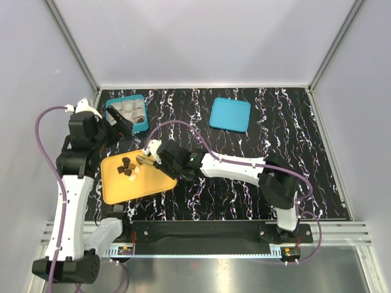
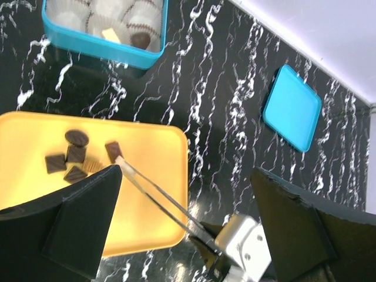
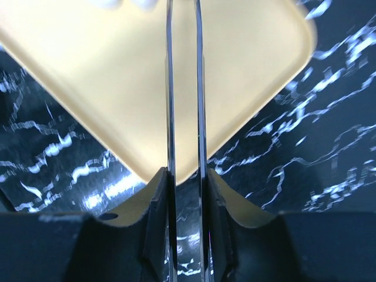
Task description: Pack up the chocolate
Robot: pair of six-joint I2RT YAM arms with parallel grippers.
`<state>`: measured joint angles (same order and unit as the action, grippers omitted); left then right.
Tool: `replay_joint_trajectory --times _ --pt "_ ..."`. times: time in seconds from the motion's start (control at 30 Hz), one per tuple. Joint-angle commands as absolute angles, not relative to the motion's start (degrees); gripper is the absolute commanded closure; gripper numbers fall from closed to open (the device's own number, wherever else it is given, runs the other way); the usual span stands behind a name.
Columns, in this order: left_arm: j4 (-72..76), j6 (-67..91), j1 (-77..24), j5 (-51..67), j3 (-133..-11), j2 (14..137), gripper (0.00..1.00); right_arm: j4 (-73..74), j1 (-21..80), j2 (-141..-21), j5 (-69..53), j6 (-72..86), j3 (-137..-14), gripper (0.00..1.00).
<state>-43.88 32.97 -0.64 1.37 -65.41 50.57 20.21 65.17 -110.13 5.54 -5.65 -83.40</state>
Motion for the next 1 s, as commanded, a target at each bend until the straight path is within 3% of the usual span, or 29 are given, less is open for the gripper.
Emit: replay_joint_trajectory --times 0.0,0.2,0.43,0.63,0.97 --pt "-39.8 34.4 -0.4 -1.4 -71.6 53.4 0.01 19.8 65.5 -108.7 8.8 -5.6 -90.9 0.71" --pt "-40.7 36.5 0.0 -3.2 -79.3 57.3 0.01 18.9 64.2 -116.1 10.0 -6.2 -103.0 0.72" --pt "-38.9 41.5 8.0 -0.4 -84.9 61.5 0.01 14.5 61.3 -125.8 8.2 -7.6 -116.4 0.72" --pt "-34.0 46.1 13.2 6.1 -84.6 63.8 0.01 13.2 59.1 -133.6 6.2 -8.3 -125.2 0.72" --pt "-30.6 45.6 14.9 5.6 -80.0 66.4 0.01 10.7 57.3 -141.3 0.7 -9.1 -132.4 0.71"
